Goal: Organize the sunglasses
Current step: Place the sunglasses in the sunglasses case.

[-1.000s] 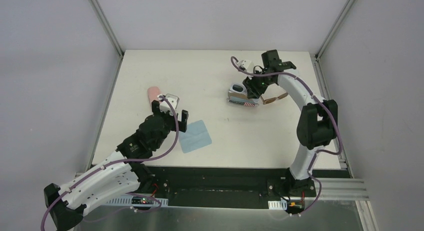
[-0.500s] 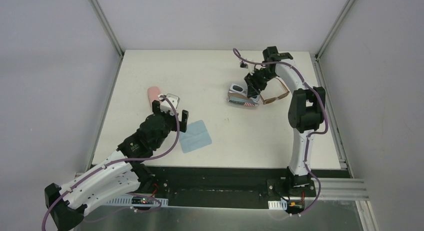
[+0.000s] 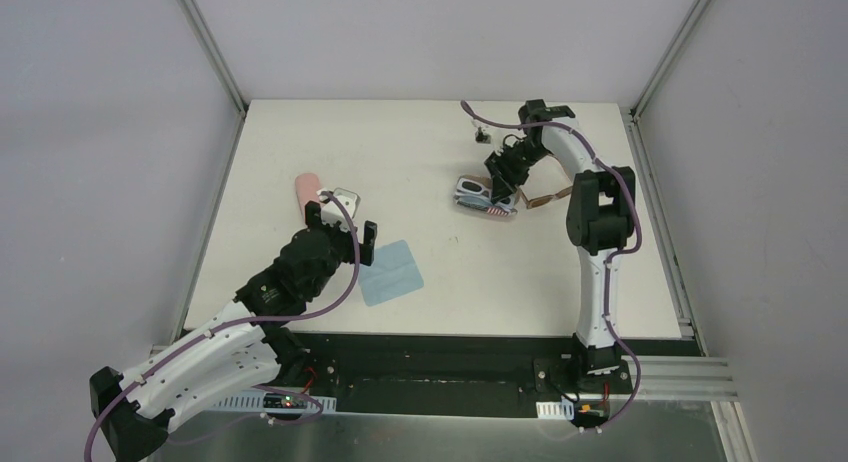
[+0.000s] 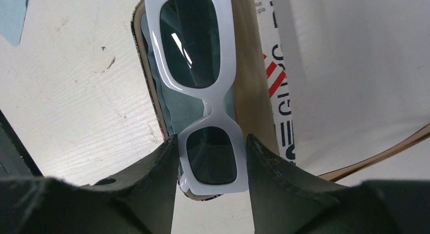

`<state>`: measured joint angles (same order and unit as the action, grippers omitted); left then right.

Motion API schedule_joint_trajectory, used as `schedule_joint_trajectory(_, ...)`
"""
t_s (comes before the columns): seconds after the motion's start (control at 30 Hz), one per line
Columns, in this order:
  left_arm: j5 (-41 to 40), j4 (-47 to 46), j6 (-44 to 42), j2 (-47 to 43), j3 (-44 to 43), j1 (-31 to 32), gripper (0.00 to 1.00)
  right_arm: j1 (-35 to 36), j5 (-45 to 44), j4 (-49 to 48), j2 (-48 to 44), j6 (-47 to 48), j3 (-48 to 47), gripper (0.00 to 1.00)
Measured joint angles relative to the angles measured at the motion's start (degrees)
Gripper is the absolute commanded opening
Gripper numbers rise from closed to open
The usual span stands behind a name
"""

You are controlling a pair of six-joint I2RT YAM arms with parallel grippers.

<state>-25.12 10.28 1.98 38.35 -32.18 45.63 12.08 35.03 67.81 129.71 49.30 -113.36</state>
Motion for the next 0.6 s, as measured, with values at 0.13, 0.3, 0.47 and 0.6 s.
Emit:
schedule_joint_trajectory(0.13,0.1,0.0,0.0,0.0,0.0,0.0,0.84,0.0,0.2,1.4,0.9,0.6,-0.6,0.34)
schedule_joint_trajectory(0.3,0.2,0.0,0.0,0.0,0.0,0.0,0.84,0.0,0.2,2.6,1.0,1.4,-0.6,0.33)
schedule_joint_trajectory(0.47,0.6,0.0,0.0,0.5,0.0,-0.4,0.84,0.0,0.5,2.8,1.0,1.8,0.7,0.33)
schedule_joint_trajectory(0.6,1.3,0.0,0.0,0.7,0.0,-0.4,0.84,0.0,1.3,2.8,1.0,1.8,2.4,0.35)
